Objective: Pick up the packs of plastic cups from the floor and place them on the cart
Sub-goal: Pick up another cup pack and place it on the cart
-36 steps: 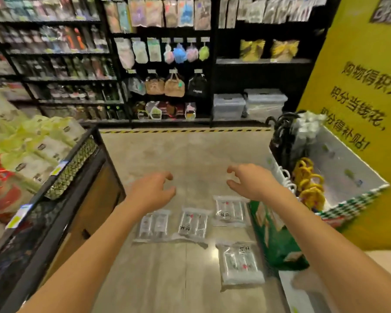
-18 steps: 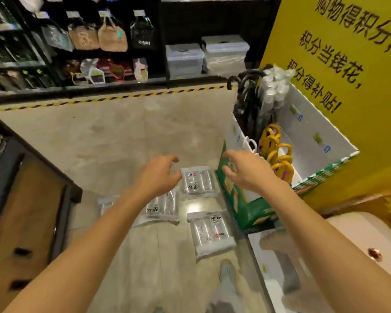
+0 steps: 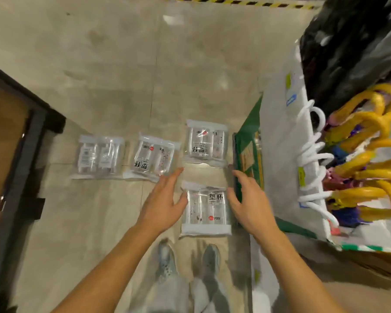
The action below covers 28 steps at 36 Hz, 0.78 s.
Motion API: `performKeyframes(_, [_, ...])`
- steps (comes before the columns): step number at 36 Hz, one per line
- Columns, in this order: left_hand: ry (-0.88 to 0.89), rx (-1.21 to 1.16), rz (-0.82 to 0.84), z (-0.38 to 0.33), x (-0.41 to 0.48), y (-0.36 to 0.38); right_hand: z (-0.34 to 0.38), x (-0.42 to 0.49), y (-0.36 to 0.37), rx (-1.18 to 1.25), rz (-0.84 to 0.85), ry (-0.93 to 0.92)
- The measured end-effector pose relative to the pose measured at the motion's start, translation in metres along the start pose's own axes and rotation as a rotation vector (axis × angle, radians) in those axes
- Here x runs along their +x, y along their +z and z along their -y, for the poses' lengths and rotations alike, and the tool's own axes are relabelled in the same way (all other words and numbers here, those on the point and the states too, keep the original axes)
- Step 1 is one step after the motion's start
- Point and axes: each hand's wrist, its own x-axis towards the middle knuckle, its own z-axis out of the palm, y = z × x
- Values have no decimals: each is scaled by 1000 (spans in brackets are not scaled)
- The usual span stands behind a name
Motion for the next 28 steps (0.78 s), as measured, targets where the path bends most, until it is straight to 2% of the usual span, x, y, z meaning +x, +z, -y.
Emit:
performKeyframes(7, [-9, -22, 52, 112, 73, 133, -129, 38, 142, 70, 53, 135])
performKeyframes(16, [-95, 15, 180, 255, 137, 297, -273, 75, 310, 88, 210, 187])
performKeyframes(22, [-184, -62, 177, 336, 170, 372, -331, 96, 386, 23, 268, 289])
performKeyframes(25, [-199, -120, 224, 351, 174, 399, -347, 100, 410, 97, 256, 303])
performKeyframes(28, [-187, -188, 192, 351, 173, 406, -355, 98, 420, 147, 203, 285])
